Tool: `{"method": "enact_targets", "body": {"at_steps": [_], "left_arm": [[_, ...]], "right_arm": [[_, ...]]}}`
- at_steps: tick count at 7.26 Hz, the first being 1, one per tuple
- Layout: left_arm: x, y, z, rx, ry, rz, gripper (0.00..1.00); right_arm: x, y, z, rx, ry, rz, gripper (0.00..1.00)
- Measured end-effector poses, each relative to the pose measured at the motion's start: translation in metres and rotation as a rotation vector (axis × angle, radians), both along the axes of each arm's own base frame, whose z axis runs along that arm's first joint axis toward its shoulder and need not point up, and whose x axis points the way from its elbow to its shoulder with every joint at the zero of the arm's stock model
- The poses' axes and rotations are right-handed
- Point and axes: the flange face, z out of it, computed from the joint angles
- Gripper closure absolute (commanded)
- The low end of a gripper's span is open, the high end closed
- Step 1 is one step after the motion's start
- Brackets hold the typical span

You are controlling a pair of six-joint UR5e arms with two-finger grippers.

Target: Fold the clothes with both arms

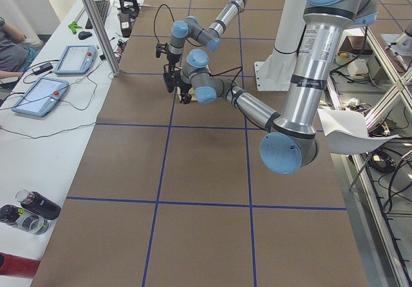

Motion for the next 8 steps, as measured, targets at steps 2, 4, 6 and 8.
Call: {"method": "enact_targets", "body": {"at_steps": [2, 4, 6, 8], "left_arm": [[-0.035, -0.016, 0.018, 0.118, -0.092, 0.042, 0.0], [-0.07, -0.04, 0.048, 0.172, -0.172, 0.064, 0.0], [-0.104, -0.057, 0.069, 0.242, -0.246, 0.073, 0.0], [-0.129, -0.058, 0.09, 0.298, -0.319, 0.098, 0.0]], "right_arm": [[0.083, -0.026, 0.033, -0.093, 0.041, -0.062, 0.0], [0.18, -0.022, 0.108, -0.167, 0.035, -0.094, 0.0], [0.273, -0.012, 0.178, -0.203, 0.029, -0.032, 0.0], [0.333, -0.012, 0.231, -0.247, 0.048, 0.033, 0.0]]}}
